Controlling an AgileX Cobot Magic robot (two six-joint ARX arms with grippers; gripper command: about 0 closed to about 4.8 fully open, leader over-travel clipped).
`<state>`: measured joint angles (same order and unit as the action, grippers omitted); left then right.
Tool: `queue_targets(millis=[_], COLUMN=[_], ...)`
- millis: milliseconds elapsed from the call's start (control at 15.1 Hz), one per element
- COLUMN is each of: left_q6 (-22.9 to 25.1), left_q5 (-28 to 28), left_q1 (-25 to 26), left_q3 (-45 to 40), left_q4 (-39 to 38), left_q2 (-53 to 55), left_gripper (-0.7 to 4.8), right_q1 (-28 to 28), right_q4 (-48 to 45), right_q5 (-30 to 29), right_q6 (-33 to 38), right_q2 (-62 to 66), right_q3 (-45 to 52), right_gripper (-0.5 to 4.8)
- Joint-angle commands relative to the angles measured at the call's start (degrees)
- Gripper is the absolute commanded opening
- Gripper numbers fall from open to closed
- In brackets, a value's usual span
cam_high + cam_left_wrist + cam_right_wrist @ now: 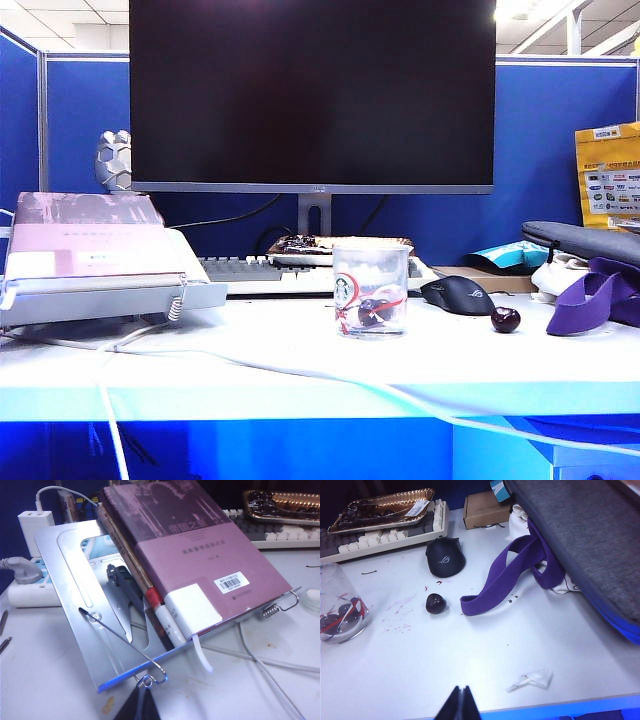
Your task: Pick up the cherry on the right side of the glass and put it inside the glass.
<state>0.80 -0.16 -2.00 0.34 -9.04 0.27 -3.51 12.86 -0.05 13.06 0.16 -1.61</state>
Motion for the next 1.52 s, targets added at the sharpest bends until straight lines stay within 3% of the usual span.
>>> queue_targets(millis=[66,661,727,793,859,992,1124,1256,1388,1521], left_q6=[0.24,0.24,0.24,0.24,0.24,0.24,0.24,0.24,0.24,0.24], left_q5=[0.22,0.22,0.22,0.22,0.22,0.22,0.22,0.22,0.24,0.33], left_q1=[0.04,0.04,0.04,0.04,0.04,0.04,0.04,0.04,0.04,0.02], left_q3=[-0.02,-0.02,-0.02,-0.02,-0.02,-0.02,-0.02,-0.02,-0.02,-0.02], left_q4=[-0.7,-0.7,-0.7,-0.7,-0.7,-0.7,-0.7,-0.7,-0.7,-0.7], left_q2=[-0.17,-0.17,-0.17,-0.17,-0.17,-0.17,-0.17,-0.17,-0.17,-0.17], left_gripper=[-0.05,-0.05,-0.05,-0.05,-0.05,-0.05,-0.05,-0.05,-0.05,-0.05], right_q1=[0.0,0.0,-0.17,-0.22,-0.2,-0.09,-0.09,-0.09,-0.09,-0.24], right_q4=[-0.07,-0.74,-2.97,-8.52,-10.84,-9.64,-6.93,-3.56,-2.8,-4.61], right_q5=[0.09,0.07,-1.77,-7.28,-11.04,-10.29,-8.85,-11.21,-21.59,-29.64], right_q6=[0.26,0.55,3.67,8.55,8.63,8.5,7.65,7.76,10.84,21.53], right_q2=[0.0,0.0,0.0,0.0,0.0,1.05,7.02,20.94,38.07,51.04], right_q3=[0.17,0.17,0.07,-0.42,-2.54,-9.4,-18.12,-28.5,-38.25,-44.33], right_gripper=[-0.01,-0.01,-0.01,-0.01,-0.01,-0.01,-0.01,-0.01,-0.01,-0.01])
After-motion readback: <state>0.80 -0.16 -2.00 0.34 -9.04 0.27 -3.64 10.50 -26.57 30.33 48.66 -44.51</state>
